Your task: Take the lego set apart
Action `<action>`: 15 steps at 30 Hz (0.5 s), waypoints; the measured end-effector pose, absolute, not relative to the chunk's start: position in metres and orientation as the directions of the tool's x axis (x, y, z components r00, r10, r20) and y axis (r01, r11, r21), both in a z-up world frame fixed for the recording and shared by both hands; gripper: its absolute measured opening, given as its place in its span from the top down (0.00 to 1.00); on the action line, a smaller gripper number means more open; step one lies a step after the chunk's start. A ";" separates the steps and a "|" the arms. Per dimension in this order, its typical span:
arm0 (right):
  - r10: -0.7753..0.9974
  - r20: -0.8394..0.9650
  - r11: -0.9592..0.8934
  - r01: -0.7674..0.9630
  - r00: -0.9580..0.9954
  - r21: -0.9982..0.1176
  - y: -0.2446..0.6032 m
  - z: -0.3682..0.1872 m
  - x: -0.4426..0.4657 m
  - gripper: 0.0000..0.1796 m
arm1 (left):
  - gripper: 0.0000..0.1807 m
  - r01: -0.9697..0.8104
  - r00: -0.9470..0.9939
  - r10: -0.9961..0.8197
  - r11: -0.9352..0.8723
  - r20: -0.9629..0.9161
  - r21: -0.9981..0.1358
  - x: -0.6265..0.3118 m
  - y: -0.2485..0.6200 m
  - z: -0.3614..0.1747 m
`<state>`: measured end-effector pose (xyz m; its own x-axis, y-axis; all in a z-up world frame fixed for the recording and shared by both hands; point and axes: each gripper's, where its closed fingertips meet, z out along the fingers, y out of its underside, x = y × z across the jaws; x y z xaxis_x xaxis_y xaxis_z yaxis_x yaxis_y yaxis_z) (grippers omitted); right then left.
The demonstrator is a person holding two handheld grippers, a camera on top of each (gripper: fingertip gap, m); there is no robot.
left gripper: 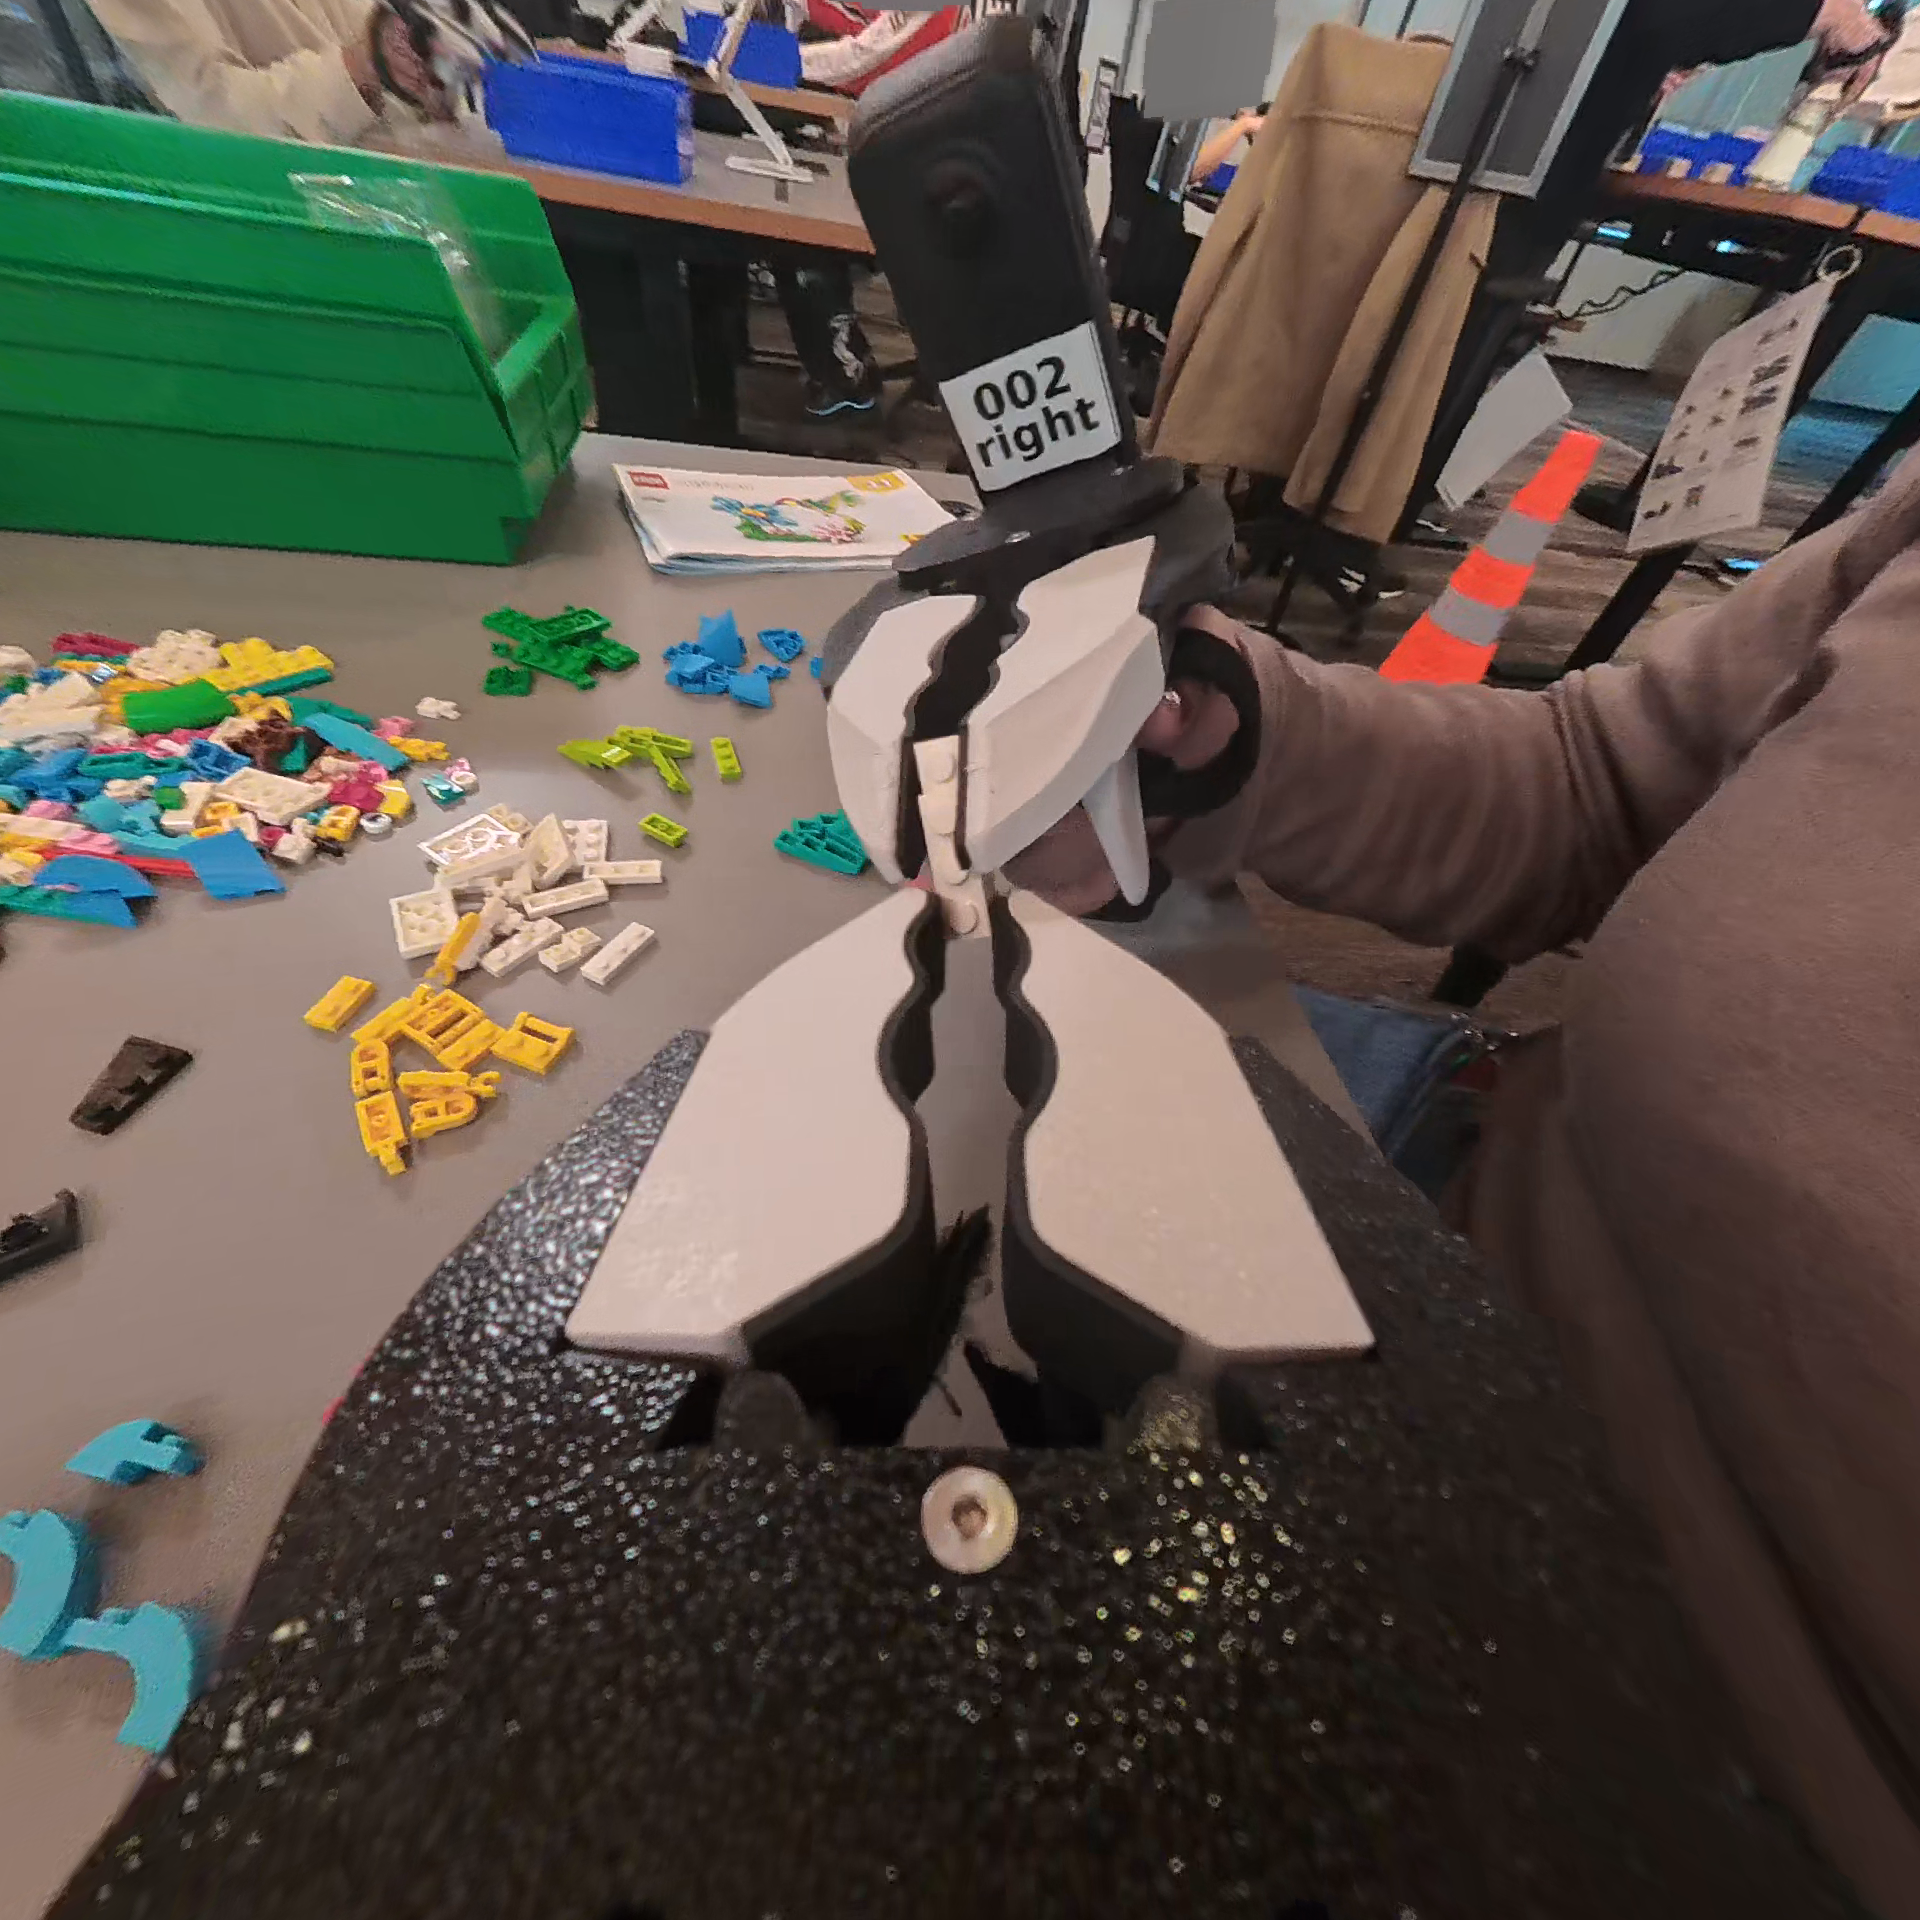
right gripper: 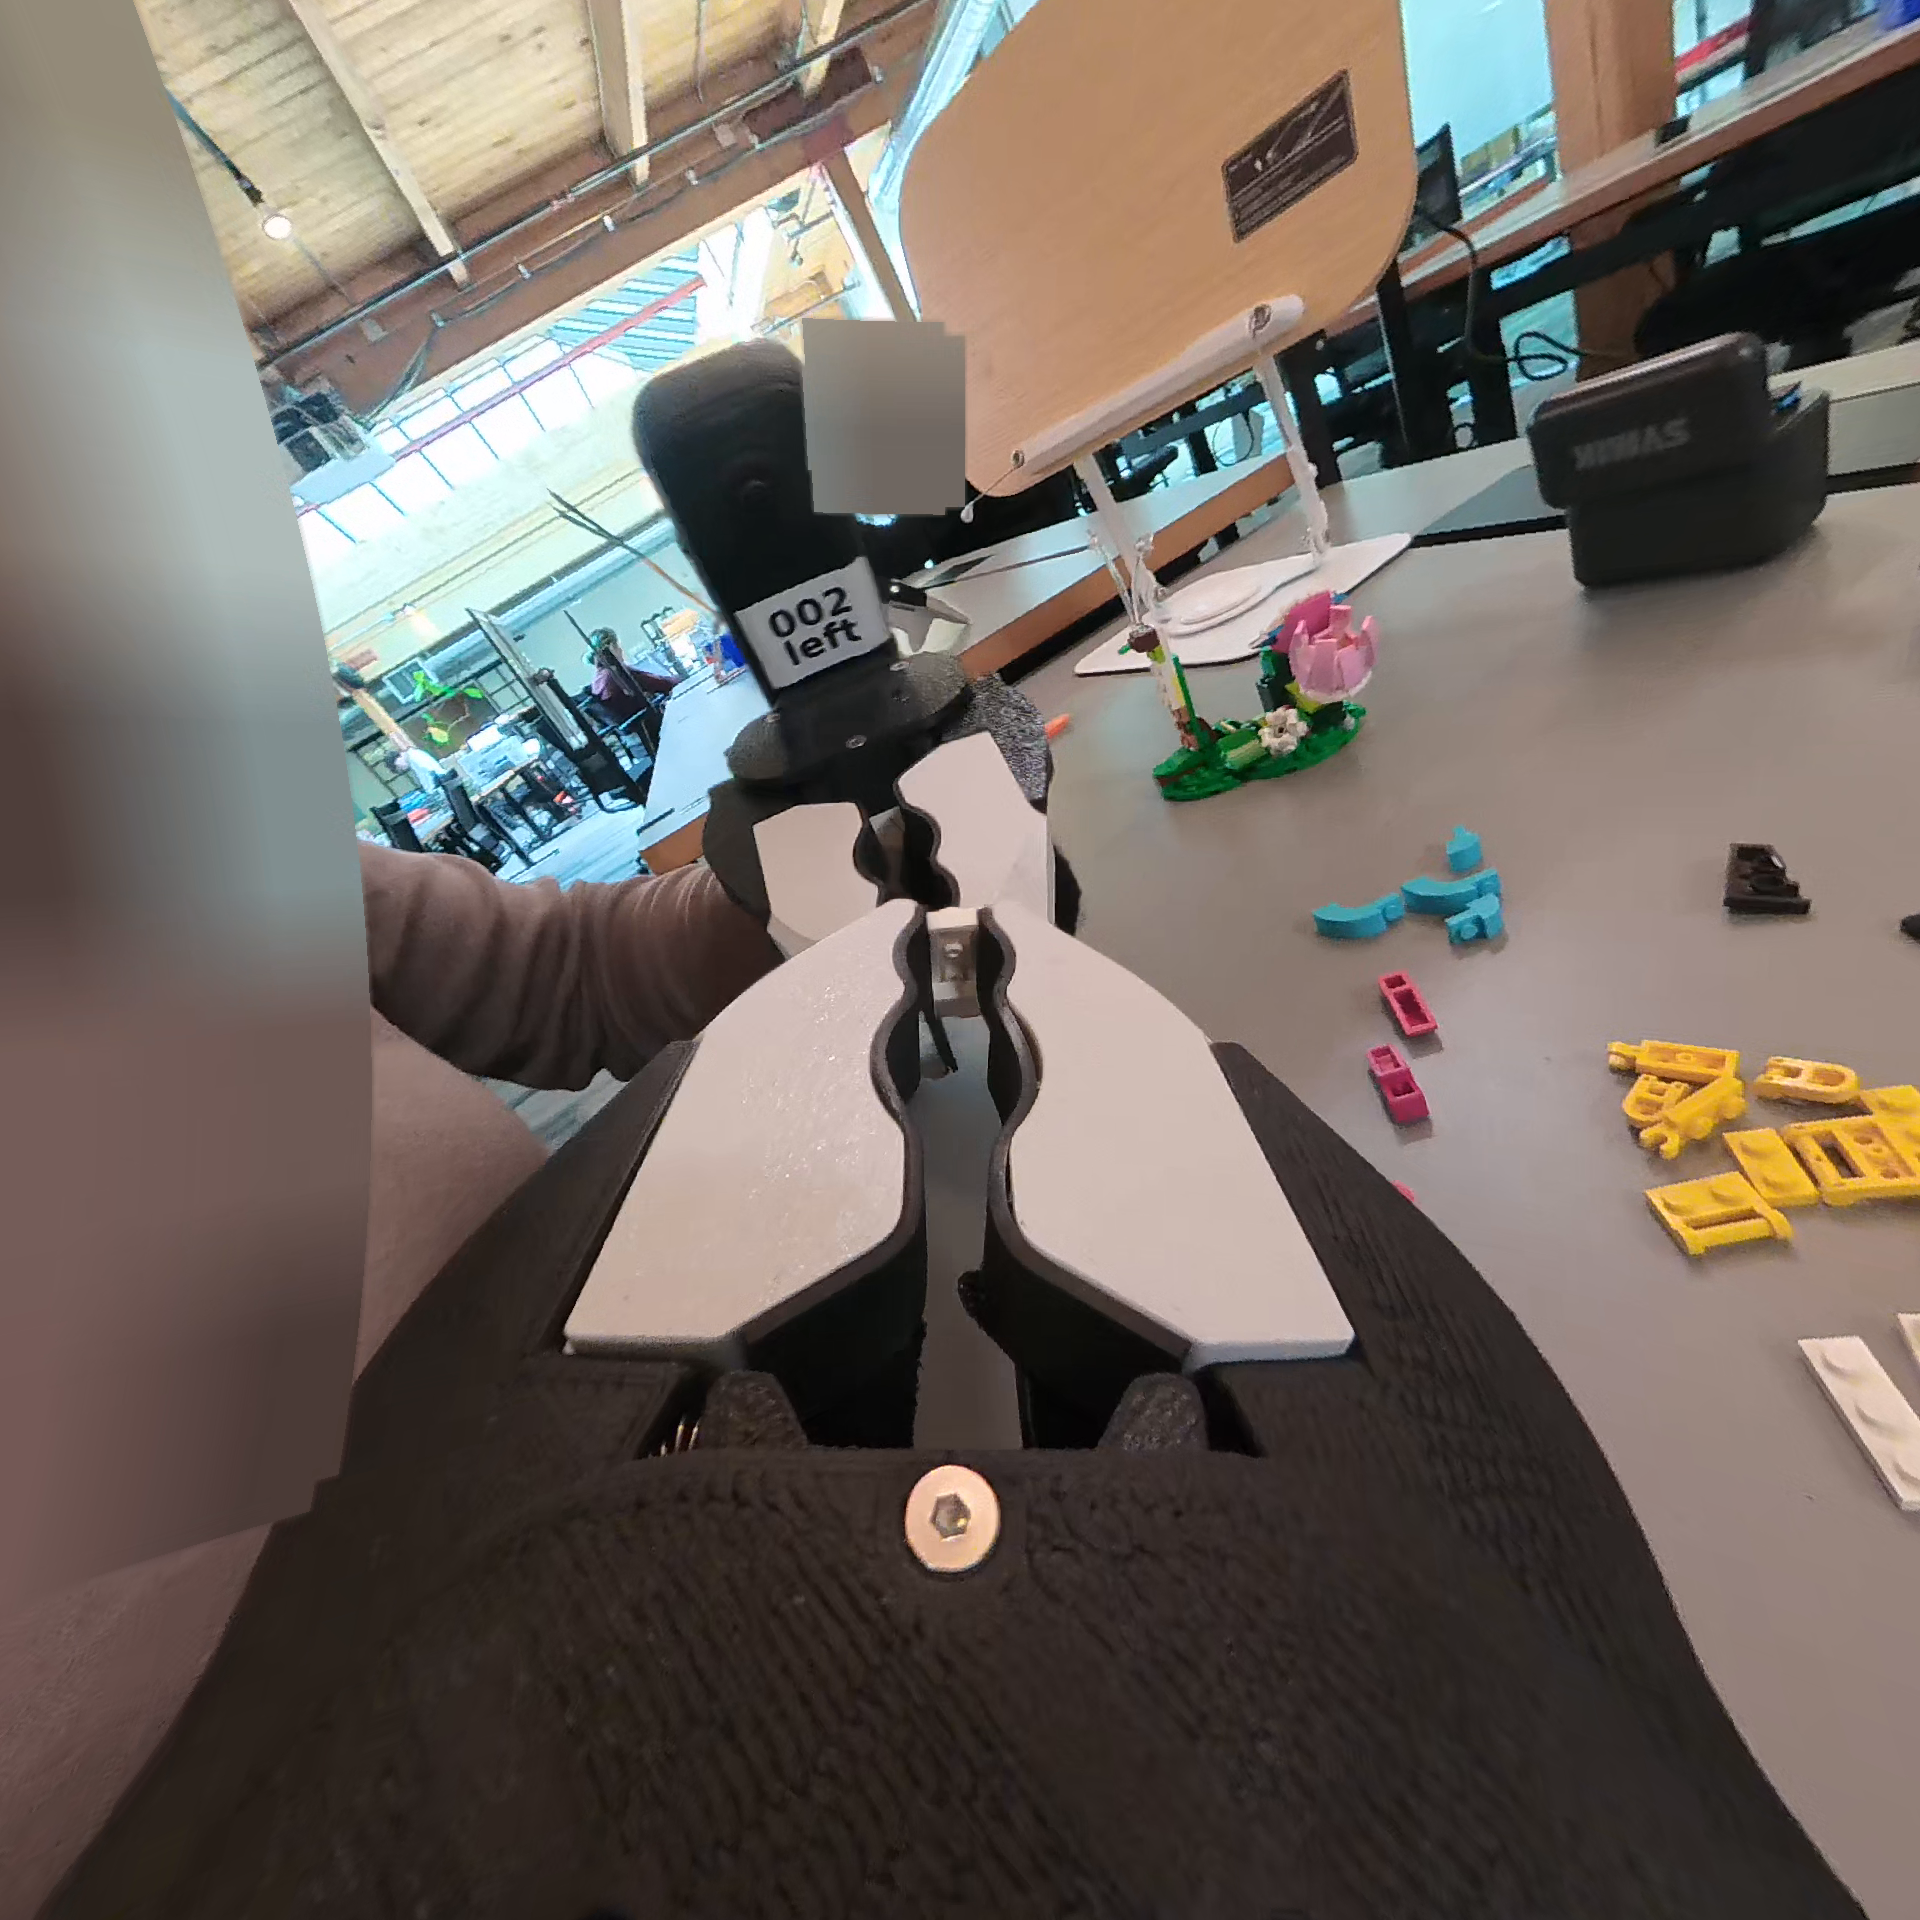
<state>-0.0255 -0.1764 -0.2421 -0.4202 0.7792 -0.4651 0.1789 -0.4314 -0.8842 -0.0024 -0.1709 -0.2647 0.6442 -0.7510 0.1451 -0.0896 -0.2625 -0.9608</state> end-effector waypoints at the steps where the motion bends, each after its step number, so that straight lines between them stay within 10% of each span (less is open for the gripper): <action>1: 0.771 -0.467 -0.436 0.174 -0.433 -0.883 -0.177 -0.241 -0.025 0.96 | 0.95 -0.073 0.632 -0.757 -0.272 0.167 -0.960 -0.002 -0.172 -0.264; 15: 0.788 -0.434 -0.489 -0.016 -0.437 -0.872 -0.177 -0.213 -0.029 0.97 | 0.96 0.282 0.537 -0.768 -0.227 0.349 -0.932 -0.010 -0.171 -0.227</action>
<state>-0.0293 -0.1769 -0.2133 -0.4371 0.7880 -0.4336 -0.0162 -0.4889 -0.8722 -0.0097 -0.1715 -0.2270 0.5372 -0.7677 0.3492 0.2821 -0.2266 -0.9322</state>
